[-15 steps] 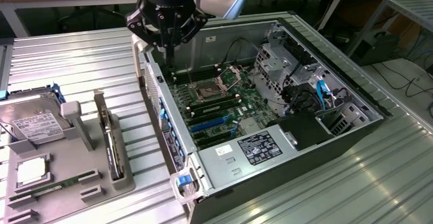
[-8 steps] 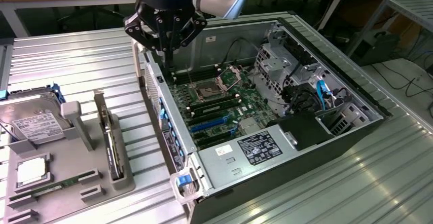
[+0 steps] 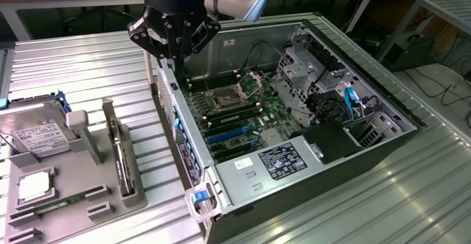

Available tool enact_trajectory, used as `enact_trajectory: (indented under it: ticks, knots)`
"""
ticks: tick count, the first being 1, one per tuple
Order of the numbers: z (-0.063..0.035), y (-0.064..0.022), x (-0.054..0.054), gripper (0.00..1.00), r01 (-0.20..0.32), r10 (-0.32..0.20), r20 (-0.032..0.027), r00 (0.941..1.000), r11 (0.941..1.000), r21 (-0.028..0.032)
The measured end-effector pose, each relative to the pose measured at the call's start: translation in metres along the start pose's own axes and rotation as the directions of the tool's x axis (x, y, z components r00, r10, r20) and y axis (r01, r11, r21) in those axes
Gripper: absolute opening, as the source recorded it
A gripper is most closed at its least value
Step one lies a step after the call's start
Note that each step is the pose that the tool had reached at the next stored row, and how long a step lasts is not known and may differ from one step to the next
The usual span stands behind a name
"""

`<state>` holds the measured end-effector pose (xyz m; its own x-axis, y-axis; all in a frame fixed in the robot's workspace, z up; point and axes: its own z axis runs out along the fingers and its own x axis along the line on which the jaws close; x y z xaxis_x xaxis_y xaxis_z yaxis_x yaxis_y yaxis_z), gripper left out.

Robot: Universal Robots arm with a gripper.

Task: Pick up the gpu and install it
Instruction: 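Reach for the gpu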

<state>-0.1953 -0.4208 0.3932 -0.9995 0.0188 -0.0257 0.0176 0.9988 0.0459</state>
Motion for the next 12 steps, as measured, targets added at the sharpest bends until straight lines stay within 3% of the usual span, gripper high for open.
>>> enact_trajectory:
  ticks: [12]
  knots:
    - [-0.0009, -0.0171, 0.007, 0.11, 0.060, -0.060, -0.0017, 0.9982, 0.9982, -0.0017]
